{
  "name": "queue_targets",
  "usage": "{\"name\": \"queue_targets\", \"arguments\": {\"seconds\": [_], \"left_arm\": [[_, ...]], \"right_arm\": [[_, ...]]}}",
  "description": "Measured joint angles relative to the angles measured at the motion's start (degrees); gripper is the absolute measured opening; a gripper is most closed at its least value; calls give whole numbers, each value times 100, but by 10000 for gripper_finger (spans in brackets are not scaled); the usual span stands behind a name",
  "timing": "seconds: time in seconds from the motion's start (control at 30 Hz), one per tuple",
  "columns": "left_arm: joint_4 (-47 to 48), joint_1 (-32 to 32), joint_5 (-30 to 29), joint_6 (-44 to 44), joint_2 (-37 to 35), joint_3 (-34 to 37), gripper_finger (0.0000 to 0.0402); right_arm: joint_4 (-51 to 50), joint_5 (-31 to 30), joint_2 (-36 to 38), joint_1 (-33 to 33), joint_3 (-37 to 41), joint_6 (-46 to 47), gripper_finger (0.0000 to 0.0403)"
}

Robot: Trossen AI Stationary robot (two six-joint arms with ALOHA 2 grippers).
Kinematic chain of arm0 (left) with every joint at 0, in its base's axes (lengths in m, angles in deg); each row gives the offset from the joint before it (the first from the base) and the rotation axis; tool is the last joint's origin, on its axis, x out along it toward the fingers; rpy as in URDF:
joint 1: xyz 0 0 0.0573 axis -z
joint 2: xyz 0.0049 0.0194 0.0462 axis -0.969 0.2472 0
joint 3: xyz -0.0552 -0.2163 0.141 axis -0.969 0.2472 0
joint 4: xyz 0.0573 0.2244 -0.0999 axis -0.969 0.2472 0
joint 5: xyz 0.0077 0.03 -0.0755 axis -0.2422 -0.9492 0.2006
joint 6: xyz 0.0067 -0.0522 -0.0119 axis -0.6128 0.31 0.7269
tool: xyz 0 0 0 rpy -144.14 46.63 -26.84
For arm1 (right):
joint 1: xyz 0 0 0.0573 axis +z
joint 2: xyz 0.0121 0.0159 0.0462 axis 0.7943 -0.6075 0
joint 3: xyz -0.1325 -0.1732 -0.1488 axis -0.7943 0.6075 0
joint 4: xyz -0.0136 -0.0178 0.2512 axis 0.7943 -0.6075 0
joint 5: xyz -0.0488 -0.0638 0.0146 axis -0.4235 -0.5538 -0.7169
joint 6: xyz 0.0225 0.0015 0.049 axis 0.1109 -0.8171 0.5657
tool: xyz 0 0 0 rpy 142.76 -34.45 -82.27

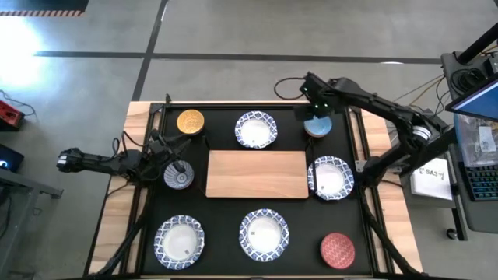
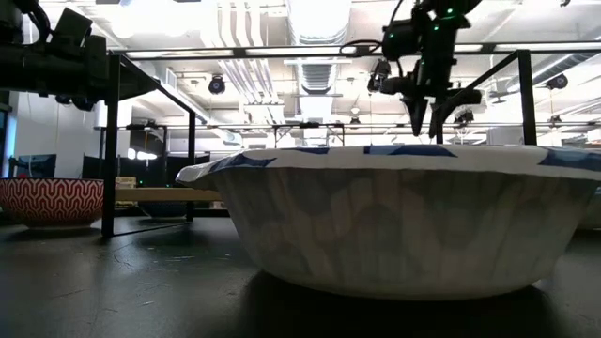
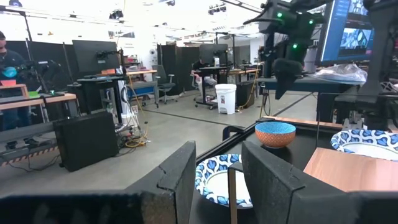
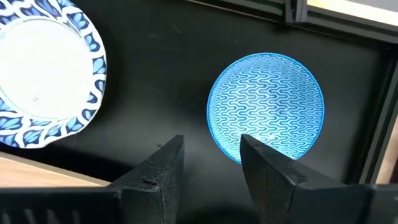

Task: Place and stack bowls onto a shelf
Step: Put the small light blue and yellow patterned bowl on the shelf

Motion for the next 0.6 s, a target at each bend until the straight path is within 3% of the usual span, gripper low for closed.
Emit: {"name": "queue_targets", "arguments": {"seconds": [0.6], "left_arm": [[-2, 0, -1, 0, 0, 1, 113]], "right_arm": [[-116, 65, -927, 0, -86, 284, 142]]}}
